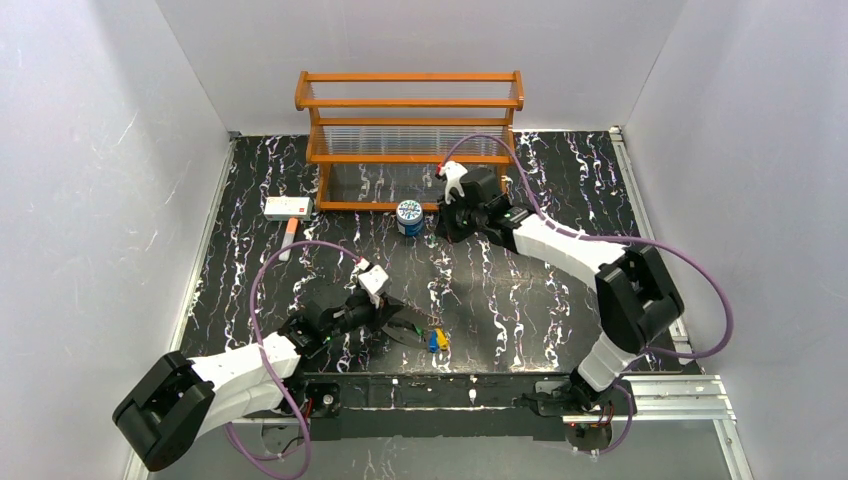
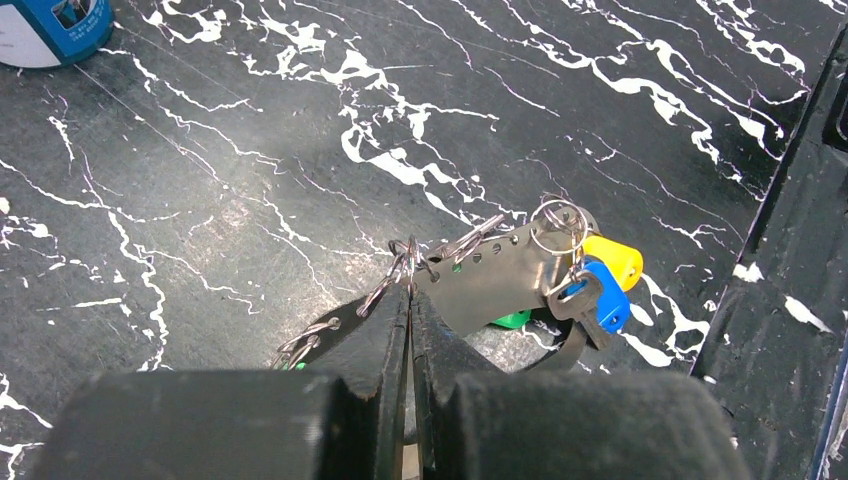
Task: Put the keys on the keyring
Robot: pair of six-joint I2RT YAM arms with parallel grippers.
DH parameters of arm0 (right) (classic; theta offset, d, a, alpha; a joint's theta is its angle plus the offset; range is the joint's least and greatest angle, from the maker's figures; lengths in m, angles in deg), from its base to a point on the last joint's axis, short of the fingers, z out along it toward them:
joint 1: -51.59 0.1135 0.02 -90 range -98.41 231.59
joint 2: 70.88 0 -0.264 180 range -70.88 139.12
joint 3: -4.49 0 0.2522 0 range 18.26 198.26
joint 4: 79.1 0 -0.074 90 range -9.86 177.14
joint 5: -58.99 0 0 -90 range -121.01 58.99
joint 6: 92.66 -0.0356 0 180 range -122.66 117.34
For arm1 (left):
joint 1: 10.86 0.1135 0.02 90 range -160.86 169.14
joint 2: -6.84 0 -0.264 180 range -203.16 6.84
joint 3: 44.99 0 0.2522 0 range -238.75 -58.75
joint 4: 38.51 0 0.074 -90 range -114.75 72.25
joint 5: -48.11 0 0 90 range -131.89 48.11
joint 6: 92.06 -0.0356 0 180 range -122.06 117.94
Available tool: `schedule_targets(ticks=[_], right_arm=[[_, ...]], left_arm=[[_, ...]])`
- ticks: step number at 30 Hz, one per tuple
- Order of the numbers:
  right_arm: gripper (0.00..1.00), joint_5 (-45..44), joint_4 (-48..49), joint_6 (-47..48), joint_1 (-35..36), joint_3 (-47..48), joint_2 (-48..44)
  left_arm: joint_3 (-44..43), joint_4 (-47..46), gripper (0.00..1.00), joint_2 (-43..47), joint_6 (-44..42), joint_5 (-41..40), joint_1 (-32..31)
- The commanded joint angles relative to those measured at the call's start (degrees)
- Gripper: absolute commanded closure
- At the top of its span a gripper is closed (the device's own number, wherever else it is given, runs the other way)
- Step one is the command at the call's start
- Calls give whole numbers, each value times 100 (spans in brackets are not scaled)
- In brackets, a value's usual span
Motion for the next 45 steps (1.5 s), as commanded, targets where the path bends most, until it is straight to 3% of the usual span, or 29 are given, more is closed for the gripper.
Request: schedule_targets(ticks=[1,5,10,15,27,35,45], right_arm=[[99,-88,77,544,-55,-411,-488],[99,671,-503,969,-70,-509,-703],[99,1702,-540,1438,-49,-724,-857],[99,2207,-825,1771,136,-480,-598],[99,3327,-1818,2318,538,392,93],[99,3612,-2327,2344,563,624,222],[99,3771,-2493,2092,749,943,504]], left_arm=[[-311,52,100,81,-10,-100,-14],[-385,54,100,-15,-35,-24,-13],[-454,54,100,-109,-170,146,-15],[-455,62,100,-84,-346,309,-14],[-452,675,100,294,-1743,492,-15],[-381,828,100,629,-2361,381,-23],[-398,880,100,639,-2429,386,-21]])
